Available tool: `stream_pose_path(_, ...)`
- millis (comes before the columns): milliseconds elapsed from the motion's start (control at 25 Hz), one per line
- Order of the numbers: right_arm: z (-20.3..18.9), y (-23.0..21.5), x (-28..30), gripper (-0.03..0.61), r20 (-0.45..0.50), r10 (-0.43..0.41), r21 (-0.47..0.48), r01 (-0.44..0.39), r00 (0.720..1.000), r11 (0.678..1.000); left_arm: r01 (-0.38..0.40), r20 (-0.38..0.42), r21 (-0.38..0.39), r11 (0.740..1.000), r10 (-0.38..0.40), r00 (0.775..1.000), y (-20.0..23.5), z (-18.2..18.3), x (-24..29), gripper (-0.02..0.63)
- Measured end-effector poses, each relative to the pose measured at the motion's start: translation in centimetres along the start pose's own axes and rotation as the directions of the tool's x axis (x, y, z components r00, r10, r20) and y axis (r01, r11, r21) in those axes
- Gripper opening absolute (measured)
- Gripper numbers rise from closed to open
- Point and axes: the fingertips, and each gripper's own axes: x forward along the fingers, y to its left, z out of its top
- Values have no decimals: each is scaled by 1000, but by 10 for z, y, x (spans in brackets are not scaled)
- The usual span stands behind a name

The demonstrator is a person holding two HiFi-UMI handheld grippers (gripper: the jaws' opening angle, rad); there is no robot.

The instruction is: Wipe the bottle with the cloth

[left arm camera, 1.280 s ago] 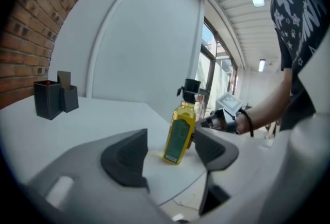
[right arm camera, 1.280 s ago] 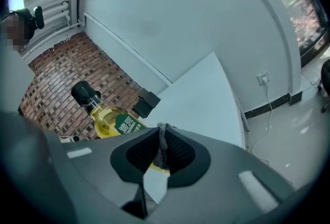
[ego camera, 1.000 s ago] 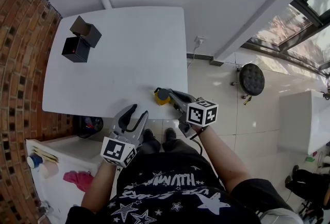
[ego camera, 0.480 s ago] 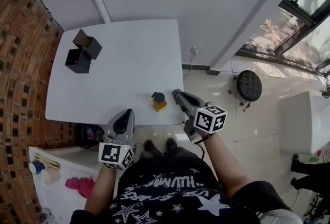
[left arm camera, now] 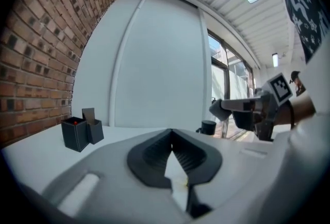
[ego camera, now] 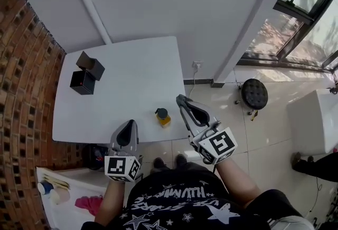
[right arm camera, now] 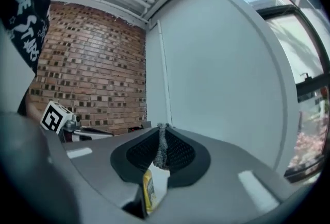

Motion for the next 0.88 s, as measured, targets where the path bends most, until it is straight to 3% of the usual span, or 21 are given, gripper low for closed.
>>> stream_pose_path(120,-2,9,-4,35,-4,-7,-64,6,1000,998,18,18,11,1000,-19,1000,-3,0,0,4)
stream_pose_path(400,-22,12,-15,35,-45,-34,-18,34,998,999,-17,-9,18,1000,17,1000,-13,7,-7,3)
stream_pose_path(880,-22,15,-22,35,-44,-70,-18,69,997,997,-44,8,41,998,44,999,-4,1,-9,3)
